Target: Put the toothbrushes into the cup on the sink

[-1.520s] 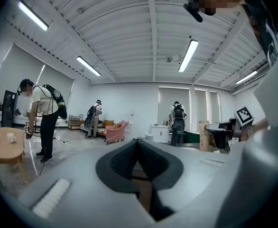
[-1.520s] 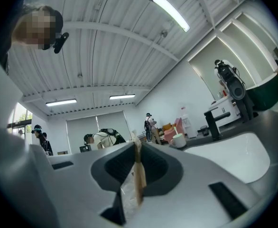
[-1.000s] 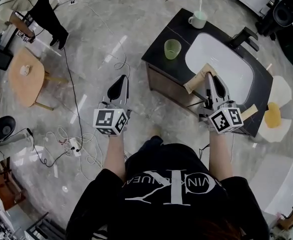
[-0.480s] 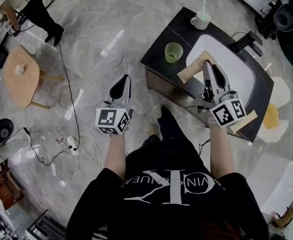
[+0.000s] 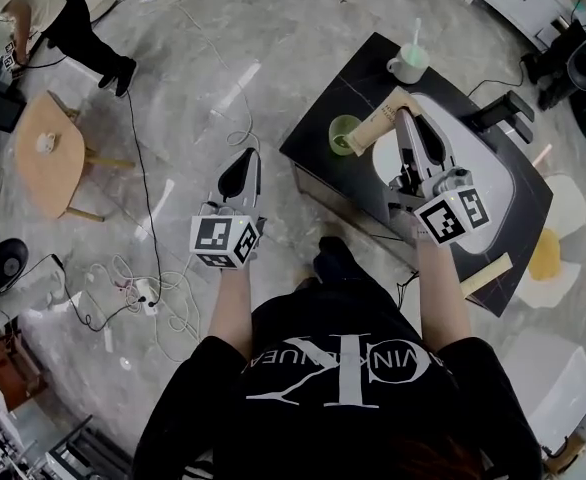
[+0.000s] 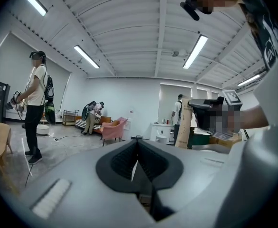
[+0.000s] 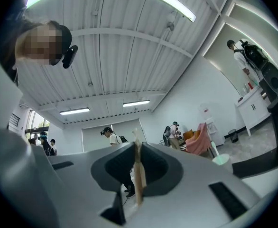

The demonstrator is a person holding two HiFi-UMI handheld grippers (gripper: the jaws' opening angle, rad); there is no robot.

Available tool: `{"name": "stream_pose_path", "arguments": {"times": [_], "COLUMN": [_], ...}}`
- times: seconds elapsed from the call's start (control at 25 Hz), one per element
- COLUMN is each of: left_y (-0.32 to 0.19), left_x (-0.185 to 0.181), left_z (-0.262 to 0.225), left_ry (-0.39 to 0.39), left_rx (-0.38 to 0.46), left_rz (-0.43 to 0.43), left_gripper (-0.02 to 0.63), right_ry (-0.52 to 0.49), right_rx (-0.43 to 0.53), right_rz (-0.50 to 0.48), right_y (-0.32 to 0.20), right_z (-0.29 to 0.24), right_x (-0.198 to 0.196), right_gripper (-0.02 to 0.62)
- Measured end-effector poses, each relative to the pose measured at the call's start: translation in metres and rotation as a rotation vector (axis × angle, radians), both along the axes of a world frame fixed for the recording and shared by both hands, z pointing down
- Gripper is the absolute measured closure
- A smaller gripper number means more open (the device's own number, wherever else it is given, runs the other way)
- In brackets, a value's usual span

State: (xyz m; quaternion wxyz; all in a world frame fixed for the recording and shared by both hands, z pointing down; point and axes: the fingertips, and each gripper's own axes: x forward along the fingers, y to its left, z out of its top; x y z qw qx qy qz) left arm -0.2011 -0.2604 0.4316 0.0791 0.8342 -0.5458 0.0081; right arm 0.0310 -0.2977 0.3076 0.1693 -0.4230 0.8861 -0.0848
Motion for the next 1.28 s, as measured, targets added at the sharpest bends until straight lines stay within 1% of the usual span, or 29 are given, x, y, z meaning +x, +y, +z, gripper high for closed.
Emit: {"name": "stream_pose_path", "arguments": {"times": [0.16,0.44,0.72,0.92,1.28], "left_y": [-0.013,-0.033,-0.043,-0.046,-0.049], "left_x": [0.009,0.006,0.005,0.003,0.004], "left_z": [0.006,0.013,0.020,0.026,0.034], "left_ry": [-0.008,-0.008,-0.011,-0.014,-0.018], "left_rx": [-0.013,-0.032,-0.049,-0.064,-0.087], "left_rz": [0.003,-0.026,-0.033,-0.037,-0.032], "left_gripper": [0.594,0.594,0.594,0.594,0.594], "right_ry": [-0.007,0.003,0.062,0.056,0.029], "right_rx": [-0.014,-0.050,-0.093,-0.134,-0.173], "right_rz": [-0.011,-0.034,-0.057,-0.050,-0.033], "right_y": [-0.021,-0.044,-0.054,-0.059,-0.066], "right_z": [0.008,0.030,0.063,0.082,0.100], "right_x": [0.000,-0.003,-0.015,-0.015,-0.015], "right_gripper": [0.543,0.543,0.543,0.543,0.543]}}
